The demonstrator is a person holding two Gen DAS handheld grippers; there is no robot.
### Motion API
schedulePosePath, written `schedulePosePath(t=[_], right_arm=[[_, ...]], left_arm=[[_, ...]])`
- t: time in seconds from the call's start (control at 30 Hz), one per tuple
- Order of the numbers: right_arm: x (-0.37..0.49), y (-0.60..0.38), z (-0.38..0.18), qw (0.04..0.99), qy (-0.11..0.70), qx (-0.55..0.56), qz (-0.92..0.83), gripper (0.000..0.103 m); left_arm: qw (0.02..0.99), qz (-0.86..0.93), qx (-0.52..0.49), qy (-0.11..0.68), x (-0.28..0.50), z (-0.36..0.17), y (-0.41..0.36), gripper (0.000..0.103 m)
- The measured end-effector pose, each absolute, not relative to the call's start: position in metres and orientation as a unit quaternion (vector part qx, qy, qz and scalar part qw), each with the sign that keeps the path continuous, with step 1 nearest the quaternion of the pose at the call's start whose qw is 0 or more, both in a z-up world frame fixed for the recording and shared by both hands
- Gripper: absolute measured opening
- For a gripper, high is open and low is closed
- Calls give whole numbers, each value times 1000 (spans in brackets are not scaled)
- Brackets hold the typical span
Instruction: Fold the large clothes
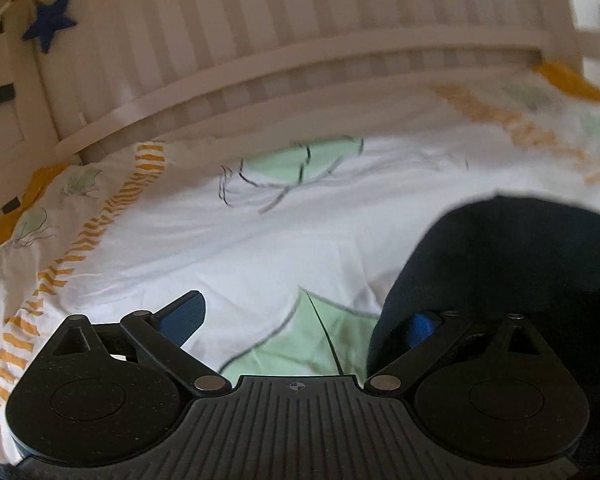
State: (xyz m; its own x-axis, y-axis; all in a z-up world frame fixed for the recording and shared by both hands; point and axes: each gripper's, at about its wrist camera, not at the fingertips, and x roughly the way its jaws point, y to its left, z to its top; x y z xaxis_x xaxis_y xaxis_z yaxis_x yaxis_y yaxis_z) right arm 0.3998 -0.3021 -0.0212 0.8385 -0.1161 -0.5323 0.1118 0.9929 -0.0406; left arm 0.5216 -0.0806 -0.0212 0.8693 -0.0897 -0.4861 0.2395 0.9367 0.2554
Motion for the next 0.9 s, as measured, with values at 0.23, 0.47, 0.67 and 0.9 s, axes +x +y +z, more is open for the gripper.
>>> schedulePosePath(t=[0.23, 0.47, 0.67, 0.9], right_arm=[[362, -341, -6, 969, 235, 40, -61, 87], [364, -365, -59, 947, 317, 30, -49, 88], [358, -370, -57, 946, 319, 50, -25, 89], [325, -366, -21, 947, 318, 17, 46, 91]], left_arm=[[965, -108, 96, 221, 499, -8, -29, 99], [934, -148, 201, 256, 482, -57, -25, 99], [919, -103, 208, 320, 490, -70, -8, 94], [946, -98, 130, 280, 468, -13, 4, 94]])
